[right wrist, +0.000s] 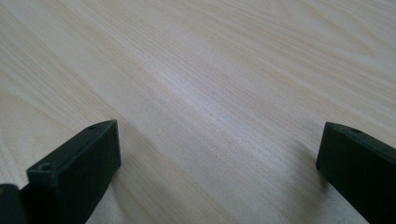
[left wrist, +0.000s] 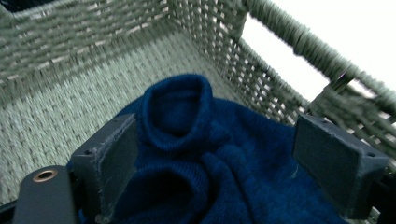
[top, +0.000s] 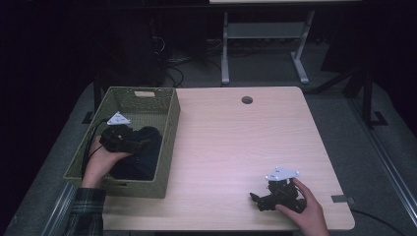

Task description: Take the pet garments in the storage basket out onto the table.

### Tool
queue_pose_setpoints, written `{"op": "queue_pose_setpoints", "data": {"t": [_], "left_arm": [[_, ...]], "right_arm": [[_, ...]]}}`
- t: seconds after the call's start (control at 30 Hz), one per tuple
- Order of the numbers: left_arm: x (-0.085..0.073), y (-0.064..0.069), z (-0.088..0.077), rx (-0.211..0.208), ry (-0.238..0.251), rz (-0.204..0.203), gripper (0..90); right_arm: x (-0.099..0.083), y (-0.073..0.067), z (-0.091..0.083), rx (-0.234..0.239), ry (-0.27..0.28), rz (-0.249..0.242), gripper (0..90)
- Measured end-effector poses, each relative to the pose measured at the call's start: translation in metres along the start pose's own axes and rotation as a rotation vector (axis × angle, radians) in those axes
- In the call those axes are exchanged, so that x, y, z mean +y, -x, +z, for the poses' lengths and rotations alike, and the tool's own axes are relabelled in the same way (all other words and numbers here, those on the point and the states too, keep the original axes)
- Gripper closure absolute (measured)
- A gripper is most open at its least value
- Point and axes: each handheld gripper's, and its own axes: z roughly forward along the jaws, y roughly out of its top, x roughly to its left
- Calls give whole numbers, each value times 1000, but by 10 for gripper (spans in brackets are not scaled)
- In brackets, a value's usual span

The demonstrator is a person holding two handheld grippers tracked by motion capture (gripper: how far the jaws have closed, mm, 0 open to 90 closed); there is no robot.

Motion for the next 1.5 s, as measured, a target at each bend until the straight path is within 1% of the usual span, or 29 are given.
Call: {"op": "queue_pose_setpoints", "data": {"t": [0.07, 0.17, 0.23, 0.27, 0.4, 0.6, 0.67, 0.7, 0.73, 0.8, 0.87, 0.93, 1.03, 1.1, 1.17, 1.23, 1.33, 1.4, 1.5], "left_arm": [[-2, -1, 2, 1, -19, 0, 142], [-6, -2, 4, -2, -32, -3, 142], [-9, -2, 6, -6, -46, 0, 142], [-11, -1, 7, -15, -60, -2, 142], [-14, -2, 11, -27, -69, -9, 142], [-17, -3, 16, -39, -106, -18, 142], [-18, -3, 18, -40, -126, -20, 142], [-19, -2, 21, -45, -149, -16, 142], [-19, -2, 21, -45, -149, -16, 141], [-19, -2, 23, -49, -166, -15, 142], [-20, -1, 26, -62, -189, -15, 142], [-20, 0, 29, -64, -212, -4, 142], [-20, 0, 32, -87, -238, -12, 142], [-21, 0, 35, -93, -261, -13, 142], [-21, 1, 38, -89, -284, -11, 142], [-22, 3, 42, -71, -302, 0, 142], [-23, 6, 49, -55, -360, 23, 142], [-24, 7, 51, -55, -383, 28, 141], [-24, 5, 52, -69, -396, 12, 141]], "right_arm": [[0, 0, 0, 0, 0, 0, 0], [0, 0, 0, 0, 0, 0, 0], [0, 0, 0, -1, 0, -1, 0], [0, 0, 0, 0, 0, 0, 0], [0, 0, 0, 0, 0, 0, 0], [0, 0, 0, 0, 0, -1, 0], [0, 0, 0, 0, 0, -1, 0], [0, 0, 0, 0, 1, -1, 0], [0, 0, 0, 0, 1, -1, 0], [0, 0, 0, 0, 1, -1, 0], [0, 0, 0, 0, 1, -1, 0], [0, 0, 0, 0, 1, -1, 0], [0, 0, 0, 0, 1, -1, 0], [0, 0, 0, 0, 1, -1, 0], [0, 0, 0, 0, 1, -2, 0], [0, 0, 0, 0, 1, -2, 0], [0, 0, 0, 0, 1, -2, 0], [0, 0, 0, 0, 1, -2, 0], [0, 0, 0, 0, 1, -2, 0]]}}
